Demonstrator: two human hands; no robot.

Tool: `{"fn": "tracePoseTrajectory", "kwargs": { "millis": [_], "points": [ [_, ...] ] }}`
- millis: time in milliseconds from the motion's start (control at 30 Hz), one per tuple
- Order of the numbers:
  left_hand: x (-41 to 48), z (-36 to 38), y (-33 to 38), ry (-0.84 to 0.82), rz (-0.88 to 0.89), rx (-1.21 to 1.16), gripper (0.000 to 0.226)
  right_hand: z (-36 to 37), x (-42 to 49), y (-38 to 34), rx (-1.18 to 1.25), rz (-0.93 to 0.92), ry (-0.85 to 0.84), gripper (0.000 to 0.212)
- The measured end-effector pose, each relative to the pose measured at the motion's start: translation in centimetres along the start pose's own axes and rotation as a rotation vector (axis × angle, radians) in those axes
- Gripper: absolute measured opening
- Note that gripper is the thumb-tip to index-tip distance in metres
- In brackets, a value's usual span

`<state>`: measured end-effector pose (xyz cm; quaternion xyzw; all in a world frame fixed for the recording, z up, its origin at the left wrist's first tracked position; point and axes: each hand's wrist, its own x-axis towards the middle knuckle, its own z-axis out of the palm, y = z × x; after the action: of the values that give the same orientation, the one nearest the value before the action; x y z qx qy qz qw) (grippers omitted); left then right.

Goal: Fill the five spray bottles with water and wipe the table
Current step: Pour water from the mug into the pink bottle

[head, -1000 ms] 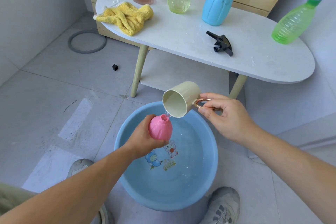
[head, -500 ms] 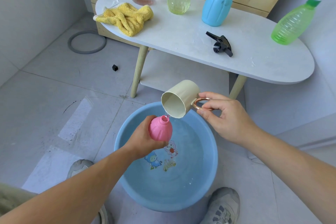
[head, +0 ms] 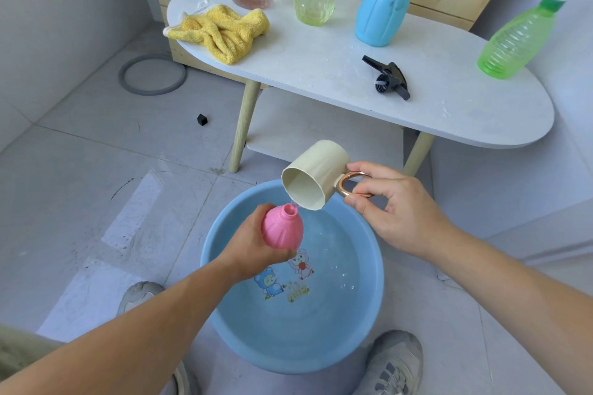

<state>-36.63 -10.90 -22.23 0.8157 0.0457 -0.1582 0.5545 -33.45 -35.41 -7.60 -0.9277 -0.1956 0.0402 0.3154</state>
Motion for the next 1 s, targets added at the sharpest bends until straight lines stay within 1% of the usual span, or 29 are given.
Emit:
{"fn": "tracePoseTrajectory", "kwargs": {
  "millis": [267, 433, 533, 833, 1000],
  "points": [
    [0.01, 0.02, 0.0, -0.004, 0.0, -0.012, 0.083, -0.08, 0.02, -0.19, -0.032, -0.045, 0.002, 0.012],
    [-0.08, 0.06, -0.02, -0.003, -0.003, -0.016, 0.082, 0.02, 0.07, -0.26, -0.062, -0.071, 0.014, 0.023],
    [-0.08, 0.07, 0.04, 0.001, -0.009, -0.026, 0.082, 0.04, 0.02, -0.29, -0.091, -0.1, 0.032, 0.023],
    [-0.12, 0.07, 0.23, -0.003, -0.01, -0.021, 0.084, 0.42, 0.07, 0.14, -0.163, -0.206, 0.064, 0.029],
    [-0.18, 0.0, 0.36, -0.002, -0.01, -0.015, 0.085, 0.59, 0.13, 0.47, -0.236, -0.337, 0.086, 0.033]
  ]
}}
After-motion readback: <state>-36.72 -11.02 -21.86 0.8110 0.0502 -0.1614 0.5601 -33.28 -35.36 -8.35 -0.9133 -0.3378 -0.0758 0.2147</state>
